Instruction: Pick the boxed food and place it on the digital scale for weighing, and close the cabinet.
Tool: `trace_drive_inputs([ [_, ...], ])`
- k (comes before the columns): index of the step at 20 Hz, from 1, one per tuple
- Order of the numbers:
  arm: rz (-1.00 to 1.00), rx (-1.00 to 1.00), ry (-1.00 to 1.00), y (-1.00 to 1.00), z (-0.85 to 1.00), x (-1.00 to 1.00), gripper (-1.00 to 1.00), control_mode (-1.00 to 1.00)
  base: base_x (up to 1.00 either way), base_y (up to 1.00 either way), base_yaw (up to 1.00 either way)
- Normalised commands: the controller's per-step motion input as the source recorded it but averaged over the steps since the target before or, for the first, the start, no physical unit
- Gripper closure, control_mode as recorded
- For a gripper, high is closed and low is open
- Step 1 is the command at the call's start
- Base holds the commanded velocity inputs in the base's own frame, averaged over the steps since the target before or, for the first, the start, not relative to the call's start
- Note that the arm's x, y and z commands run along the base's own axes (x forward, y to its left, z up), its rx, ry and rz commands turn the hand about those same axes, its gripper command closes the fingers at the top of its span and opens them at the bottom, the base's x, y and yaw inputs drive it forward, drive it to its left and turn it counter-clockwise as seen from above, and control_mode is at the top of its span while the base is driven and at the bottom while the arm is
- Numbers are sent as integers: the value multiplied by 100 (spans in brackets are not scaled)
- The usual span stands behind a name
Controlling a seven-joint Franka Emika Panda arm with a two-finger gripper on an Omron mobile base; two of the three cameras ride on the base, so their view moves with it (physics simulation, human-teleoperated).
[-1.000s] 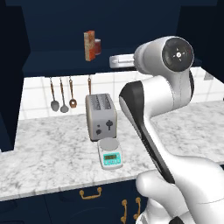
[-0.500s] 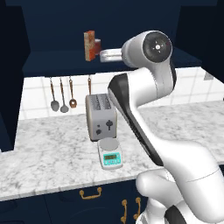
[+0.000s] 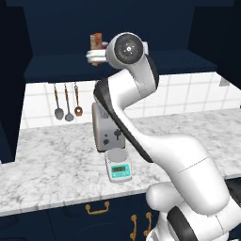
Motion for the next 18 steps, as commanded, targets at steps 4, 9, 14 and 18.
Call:
trace_drive_inputs([
  [4,-7,0,0,41,13,64,-100,-100,0,0,0],
  [9,-3,0,0,8,22,56,-100,-100,0,0,0],
  [14,0,8,0,24,0,64,-100,-100,0,0,0],
  [18,0,11,4,8,-10,82,-100,-100,0,0,0],
])
